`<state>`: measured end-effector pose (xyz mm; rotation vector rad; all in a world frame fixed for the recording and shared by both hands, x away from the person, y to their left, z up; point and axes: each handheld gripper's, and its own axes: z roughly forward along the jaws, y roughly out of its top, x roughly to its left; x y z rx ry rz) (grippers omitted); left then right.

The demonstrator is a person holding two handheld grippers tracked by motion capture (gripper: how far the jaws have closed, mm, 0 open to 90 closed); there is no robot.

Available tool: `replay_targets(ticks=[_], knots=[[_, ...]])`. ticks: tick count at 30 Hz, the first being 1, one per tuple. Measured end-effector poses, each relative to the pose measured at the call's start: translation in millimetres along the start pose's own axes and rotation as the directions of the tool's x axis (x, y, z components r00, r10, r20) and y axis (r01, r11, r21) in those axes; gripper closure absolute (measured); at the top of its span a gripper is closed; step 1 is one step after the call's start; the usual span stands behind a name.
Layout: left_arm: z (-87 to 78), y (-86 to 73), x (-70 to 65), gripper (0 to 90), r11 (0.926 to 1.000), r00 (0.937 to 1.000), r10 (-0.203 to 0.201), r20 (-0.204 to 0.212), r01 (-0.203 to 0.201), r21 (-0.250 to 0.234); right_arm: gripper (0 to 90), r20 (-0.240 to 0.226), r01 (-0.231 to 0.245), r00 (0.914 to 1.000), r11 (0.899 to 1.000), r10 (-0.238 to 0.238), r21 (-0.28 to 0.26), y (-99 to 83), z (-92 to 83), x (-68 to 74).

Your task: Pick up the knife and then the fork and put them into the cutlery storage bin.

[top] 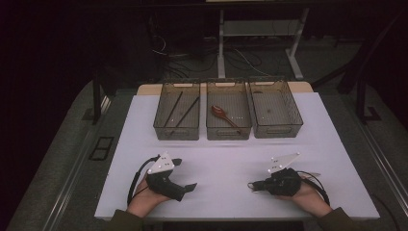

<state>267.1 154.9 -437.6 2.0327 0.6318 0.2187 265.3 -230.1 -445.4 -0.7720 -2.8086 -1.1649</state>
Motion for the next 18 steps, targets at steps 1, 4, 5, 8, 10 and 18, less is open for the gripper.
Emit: replay_targets(ticks=[1,4,5,8,10,18], knots=[[0.1,-0.1,0.0,0.0,1.0000,1.0000,0.000,0.000,0.000,-0.001,88.8,-0.002,-0.003,1.0000,1.000,0.003,-0.002,0.1,0.3,0.1],[0.4,-0.3,0.0,0.0,1.0000,1.0000,-0.003,0.000,0.003,0.000,88.8,0.006,0.002,1.0000,1.000,-0.002,-0.003,0.5,0.9,1.3],[0.5,-0.2,0.0,0.0,1.0000,1.0000,-0.001,0.000,0.001,0.000,88.8,0.014,0.009,0.9999,1.000,-0.009,-0.003,0.7,1.2,1.9],[0.4,-0.1,-0.1,0.0,1.0000,1.0000,-0.001,0.000,0.001,0.001,88.8,0.024,0.021,0.9995,1.000,-0.021,-0.005,1.2,2.2,2.5],[0.5,-0.2,-0.1,0.0,1.0000,1.0000,-0.003,-0.001,0.003,0.000,88.9,0.030,0.021,0.9993,1.000,-0.021,-0.002,1.7,2.8,2.5],[0.5,-0.1,-0.1,0.0,1.0000,1.0000,-0.003,0.000,0.003,-0.002,88.9,0.048,0.029,0.9984,1.000,-0.029,0.007,5.2,7.9,-1.1]])
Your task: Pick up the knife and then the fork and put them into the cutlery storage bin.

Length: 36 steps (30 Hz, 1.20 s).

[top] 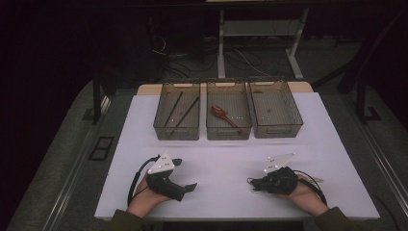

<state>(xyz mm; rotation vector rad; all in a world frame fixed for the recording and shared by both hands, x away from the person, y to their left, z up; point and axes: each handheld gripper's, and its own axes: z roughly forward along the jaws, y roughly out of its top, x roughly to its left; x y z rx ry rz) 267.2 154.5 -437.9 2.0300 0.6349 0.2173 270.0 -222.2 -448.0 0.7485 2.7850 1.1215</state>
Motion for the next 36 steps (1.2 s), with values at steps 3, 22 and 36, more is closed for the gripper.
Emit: replay_targets(ticks=[3,22,36], knots=[[-0.1,0.0,0.0,0.0,1.0000,1.0000,0.000,0.000,0.000,0.000,88.8,0.007,-0.001,1.0000,1.000,0.001,-0.002,1.2,0.8,-2.4],[-0.6,0.0,0.1,0.0,1.0000,1.0000,0.001,-0.001,-0.001,0.004,88.9,0.051,-0.034,0.9981,0.999,0.034,-0.007,5.2,0.8,-23.7],[-0.8,-0.1,-0.3,0.0,1.0000,1.0000,0.001,0.000,-0.001,0.003,84.0,0.046,-0.061,0.9970,0.998,0.062,-0.016,7.4,-8.9,-32.5]])
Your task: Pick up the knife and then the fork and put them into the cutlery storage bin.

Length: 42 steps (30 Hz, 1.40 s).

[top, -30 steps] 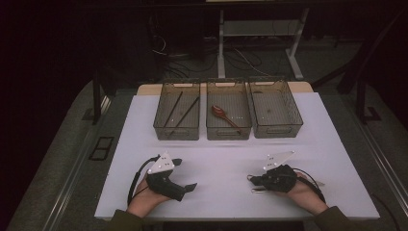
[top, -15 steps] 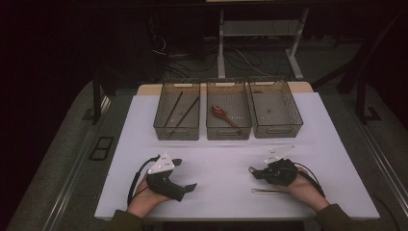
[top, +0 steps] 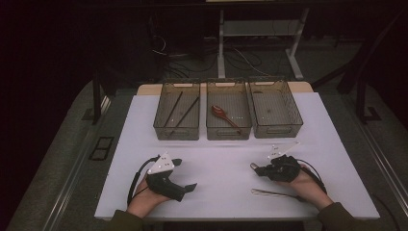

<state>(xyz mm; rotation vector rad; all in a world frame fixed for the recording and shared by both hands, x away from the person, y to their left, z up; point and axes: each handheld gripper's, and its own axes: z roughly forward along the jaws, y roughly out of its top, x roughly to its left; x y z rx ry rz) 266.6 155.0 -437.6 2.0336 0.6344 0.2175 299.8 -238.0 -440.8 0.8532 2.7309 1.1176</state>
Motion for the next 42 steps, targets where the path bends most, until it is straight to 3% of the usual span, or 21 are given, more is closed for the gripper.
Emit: replay_targets(ticks=[4,8,12,15,23,42], knots=[[-0.7,0.0,0.3,0.0,1.0000,1.0000,-0.002,-0.002,0.002,-0.004,75.8,0.014,-0.032,0.9994,0.999,0.032,0.004,5.3,-16.3,-5.2],[-0.7,-0.1,0.0,0.0,1.0000,1.0000,-0.002,-0.002,0.002,-0.004,69.1,0.033,-0.060,0.9978,0.997,0.058,0.057,7.1,-31.1,-11.9],[-1.1,-0.1,-0.3,0.0,0.9999,1.0000,-0.004,-0.003,0.004,-0.010,67.4,0.064,-0.056,0.9968,0.990,0.049,0.130,8.1,-40.9,-13.5],[-1.2,-0.1,-0.5,0.0,1.0000,1.0000,-0.005,-0.004,0.005,-0.006,67.0,0.074,-0.045,0.9968,0.979,0.031,0.201,9.6,-43.1,-12.6],[-1.5,-0.5,-0.6,0.0,1.0000,1.0000,-0.005,-0.006,0.005,-0.006,67.0,0.055,-0.004,0.9983,0.929,-0.018,0.371,11.4,-36.7,-8.0],[-1.9,-1.0,-0.6,0.0,1.0000,1.0000,-0.003,-0.006,0.003,-0.006,74.9,0.037,0.044,0.9965,0.853,-0.074,0.520,13.4,-18.3,-8.2]])
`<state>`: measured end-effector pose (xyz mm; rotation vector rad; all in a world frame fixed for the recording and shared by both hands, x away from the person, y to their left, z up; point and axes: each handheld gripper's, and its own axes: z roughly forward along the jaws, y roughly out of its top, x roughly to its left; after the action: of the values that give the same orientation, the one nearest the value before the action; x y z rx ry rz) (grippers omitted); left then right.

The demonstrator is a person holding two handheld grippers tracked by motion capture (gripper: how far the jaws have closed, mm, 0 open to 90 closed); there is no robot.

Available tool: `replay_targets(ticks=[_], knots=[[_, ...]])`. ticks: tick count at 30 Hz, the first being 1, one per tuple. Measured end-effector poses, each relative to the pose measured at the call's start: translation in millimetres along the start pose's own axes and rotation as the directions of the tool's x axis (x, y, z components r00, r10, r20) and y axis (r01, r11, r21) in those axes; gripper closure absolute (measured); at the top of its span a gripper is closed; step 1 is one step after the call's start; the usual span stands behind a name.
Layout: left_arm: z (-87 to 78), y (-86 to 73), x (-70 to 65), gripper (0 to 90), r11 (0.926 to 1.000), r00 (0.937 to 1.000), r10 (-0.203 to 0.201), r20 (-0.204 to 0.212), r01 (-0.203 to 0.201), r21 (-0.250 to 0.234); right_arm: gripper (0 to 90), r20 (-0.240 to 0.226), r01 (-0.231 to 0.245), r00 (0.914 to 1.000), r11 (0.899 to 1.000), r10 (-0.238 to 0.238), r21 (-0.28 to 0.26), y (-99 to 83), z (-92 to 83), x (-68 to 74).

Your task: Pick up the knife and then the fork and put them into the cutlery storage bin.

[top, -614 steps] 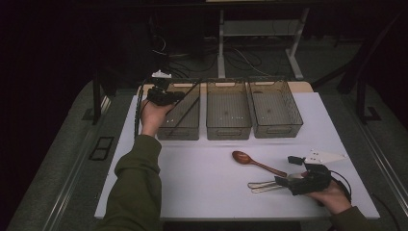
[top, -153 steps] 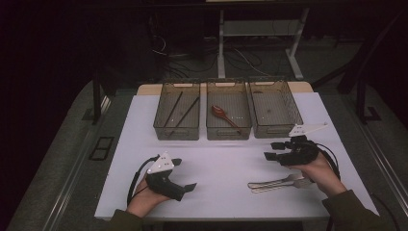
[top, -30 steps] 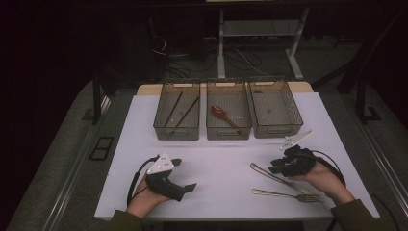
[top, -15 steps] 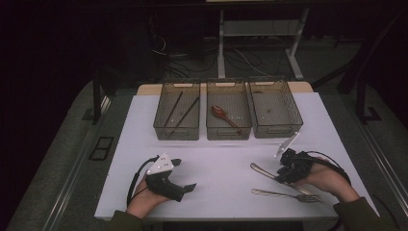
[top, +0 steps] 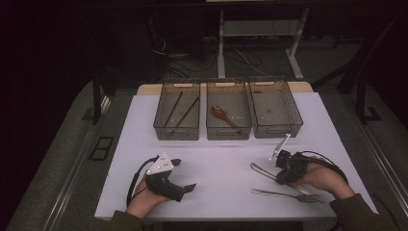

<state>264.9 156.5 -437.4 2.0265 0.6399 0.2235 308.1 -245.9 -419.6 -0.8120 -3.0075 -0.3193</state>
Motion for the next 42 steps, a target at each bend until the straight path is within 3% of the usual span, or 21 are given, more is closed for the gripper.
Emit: replay_targets(ticks=[9,18,20,29,37,42], knots=[[0.3,0.0,-0.3,0.0,1.0000,1.0000,0.001,0.000,-0.001,0.001,77.8,0.015,0.002,0.9999,0.999,-0.002,0.050,7.0,2.1,2.1],[-0.3,-0.2,0.3,0.0,1.0000,1.0000,0.000,0.000,0.000,0.004,78.6,0.017,0.005,0.9998,0.999,-0.006,0.050,7.4,1.4,4.4],[-0.4,-0.3,0.5,0.0,1.0000,1.0000,-0.001,0.000,0.001,0.005,78.5,0.019,0.020,0.9996,0.999,-0.021,0.039,5.6,1.2,1.5],[-0.3,-0.6,0.6,0.0,1.0000,1.0000,-0.004,0.000,0.004,0.003,78.6,0.060,0.006,0.9982,0.999,-0.004,-0.037,2.8,-5.7,-6.0],[-0.2,-0.7,0.6,0.0,1.0000,1.0000,-0.004,0.001,0.004,0.003,78.7,0.063,-0.059,0.9957,0.989,0.069,-0.137,-4.8,-13.3,-18.1],[0.0,-0.9,0.6,0.0,1.0000,1.0000,-0.008,0.000,0.008,0.002,78.6,0.052,-0.090,0.9936,0.982,0.100,-0.169,-9.2,-18.2,-22.1]])
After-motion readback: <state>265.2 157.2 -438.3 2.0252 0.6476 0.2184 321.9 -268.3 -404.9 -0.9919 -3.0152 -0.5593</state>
